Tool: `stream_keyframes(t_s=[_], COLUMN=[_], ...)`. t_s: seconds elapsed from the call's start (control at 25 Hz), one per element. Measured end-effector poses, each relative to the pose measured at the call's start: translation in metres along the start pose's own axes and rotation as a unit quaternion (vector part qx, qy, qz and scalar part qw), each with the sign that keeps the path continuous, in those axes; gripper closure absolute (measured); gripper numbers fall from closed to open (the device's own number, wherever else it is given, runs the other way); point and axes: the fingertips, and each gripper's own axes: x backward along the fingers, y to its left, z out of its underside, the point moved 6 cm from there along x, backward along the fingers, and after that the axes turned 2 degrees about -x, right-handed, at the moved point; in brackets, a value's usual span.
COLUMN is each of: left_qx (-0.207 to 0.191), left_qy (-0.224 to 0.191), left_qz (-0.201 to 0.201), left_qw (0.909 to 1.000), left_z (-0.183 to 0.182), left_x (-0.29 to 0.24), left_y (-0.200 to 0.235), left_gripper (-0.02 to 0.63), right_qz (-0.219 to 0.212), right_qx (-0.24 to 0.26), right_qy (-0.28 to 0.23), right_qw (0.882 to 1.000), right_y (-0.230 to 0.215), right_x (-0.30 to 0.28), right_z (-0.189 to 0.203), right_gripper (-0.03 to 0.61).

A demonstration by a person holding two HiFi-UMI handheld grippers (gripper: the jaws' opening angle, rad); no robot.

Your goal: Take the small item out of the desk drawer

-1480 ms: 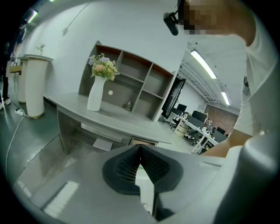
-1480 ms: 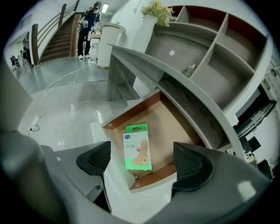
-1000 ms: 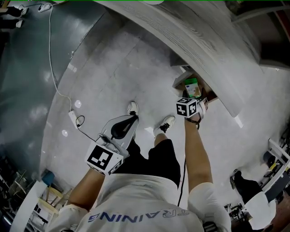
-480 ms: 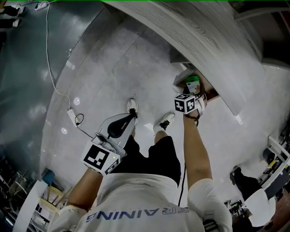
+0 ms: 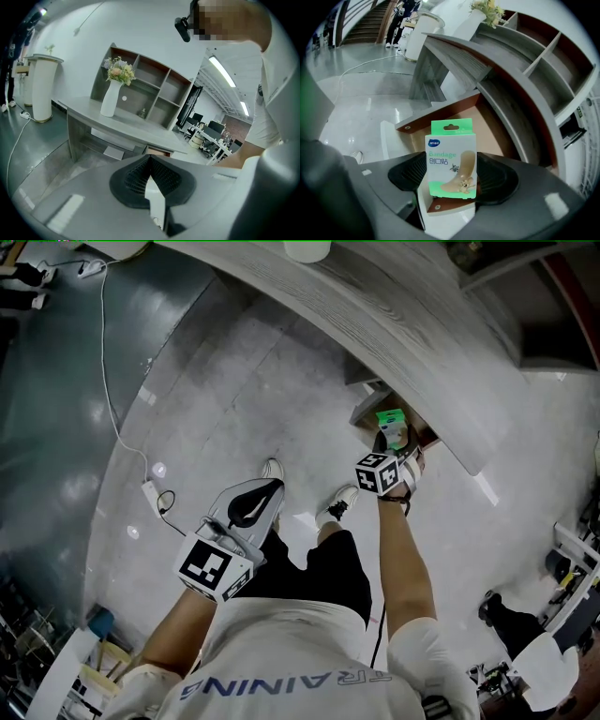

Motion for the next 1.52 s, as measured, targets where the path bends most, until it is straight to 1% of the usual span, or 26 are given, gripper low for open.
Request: stream_keyframes(t_s=[0.16, 0.36, 0.44, 0.52, 0.6, 0.72, 0.8, 0.88, 0.96, 1.16, 1.28, 1.52], left_qx=[-0.016, -0.039, -0.051, -0.058, -0.064, -0.074, -0.098, -0.133, -0.153, -0.159, -0.163, -0.174], left_qy=[-0.010, -0.031, -0.042, -0.055, -0.067, -0.084, -0.090, -0.093, -0.103, -0.131, -0.149, -0.185], left_qz=[0.006, 0.005, 0.006, 0.008, 0.013, 0.022, 0.025, 0.030, 0.040, 0.060, 0.074, 0.089], left_qw=[0.9998, 0.9987, 0.9978, 0.9968, 0.9956, 0.9935, 0.9908, 0.9862, 0.9821, 0.9766, 0.9723, 0.9631], left_z=[-0.015, -0.034, -0.043, -0.053, -0.063, -0.077, -0.085, -0.093, -0.103, -0.129, -0.146, -0.185], left_x=[0.008, 0.020, 0.025, 0.030, 0.036, 0.043, 0.047, 0.048, 0.050, 0.054, 0.055, 0.060], left_y=[-0.013, -0.028, -0.033, -0.040, -0.050, -0.067, -0.080, -0.093, -0.105, -0.131, -0.146, -0.167], left_gripper=[0.615, 0.615, 0.615, 0.615, 0.615, 0.615, 0.615, 0.615, 0.615, 0.615, 0.615, 0.615], right_qz=[0.001, 0.006, 0.007, -0.003, -0.011, -0.013, -0.008, 0.001, 0.007, 0.027, 0.031, 0.028], right_qx=[0.003, -0.027, -0.048, -0.067, -0.072, -0.085, -0.106, -0.129, -0.152, -0.210, -0.227, -0.256], right_qy=[-0.037, -0.087, -0.109, -0.131, -0.156, -0.193, -0.214, -0.235, -0.253, -0.287, -0.312, -0.365], right_qw=[0.999, 0.996, 0.993, 0.989, 0.985, 0.977, 0.971, 0.963, 0.955, 0.934, 0.922, 0.895], right_y=[-0.009, -0.023, -0.032, -0.038, -0.045, -0.063, -0.081, -0.102, -0.122, -0.170, -0.196, -0.238], right_x=[0.036, 0.089, 0.113, 0.140, 0.168, 0.210, 0.238, 0.265, 0.291, 0.353, 0.388, 0.447], right_z=[-0.007, -0.022, -0.031, -0.040, -0.052, -0.066, -0.073, -0.078, -0.079, -0.072, -0.072, -0.074], right_gripper=[0.233, 0.233, 0.233, 0.233, 0.233, 0.233, 0.233, 0.233, 0.233, 0.233, 0.233, 0.233])
